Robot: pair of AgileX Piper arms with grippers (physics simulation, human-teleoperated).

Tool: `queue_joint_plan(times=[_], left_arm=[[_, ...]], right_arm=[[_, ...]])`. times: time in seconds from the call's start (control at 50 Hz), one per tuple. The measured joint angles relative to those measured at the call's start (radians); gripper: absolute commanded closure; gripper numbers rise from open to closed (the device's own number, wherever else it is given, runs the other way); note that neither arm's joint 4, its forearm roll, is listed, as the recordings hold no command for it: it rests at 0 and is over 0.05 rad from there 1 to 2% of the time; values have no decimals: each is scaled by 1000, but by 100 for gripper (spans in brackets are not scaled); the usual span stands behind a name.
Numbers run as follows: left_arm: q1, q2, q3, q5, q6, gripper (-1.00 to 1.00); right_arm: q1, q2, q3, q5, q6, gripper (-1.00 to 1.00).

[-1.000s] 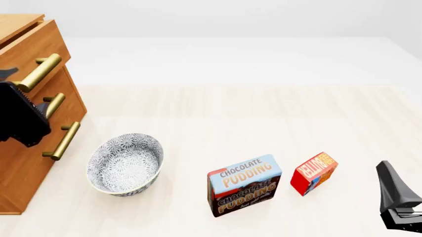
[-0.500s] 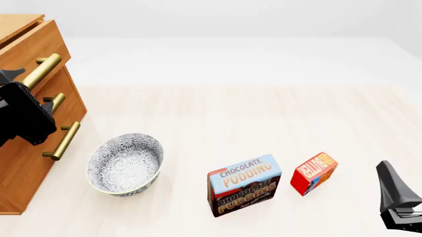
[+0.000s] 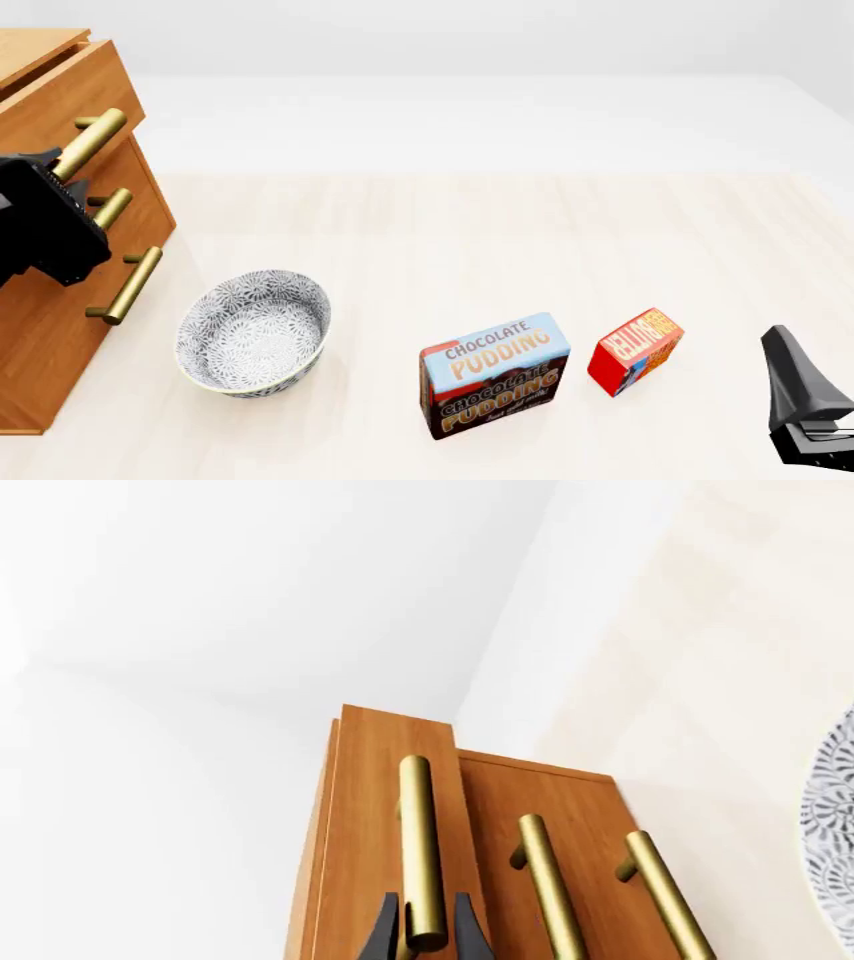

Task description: Put the butter at the back in the top drawer of the cabinet and close it.

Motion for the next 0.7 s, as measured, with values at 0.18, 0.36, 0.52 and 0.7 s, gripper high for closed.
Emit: queue_joint_plan(times=[0.18,0.36,0.52,0.7], left_arm=[[1,0,1,-1,-3,100],[1,1,6,-13,-4,100],[-6,-3,3,-2,-13,100],[-20,-6,7,-5,-20,100]], right_arm=[[0,0,0,0,0,-100],[0,0,0,0,0,-100],[0,0,0,0,0,-100],[0,0,0,0,0,-100]])
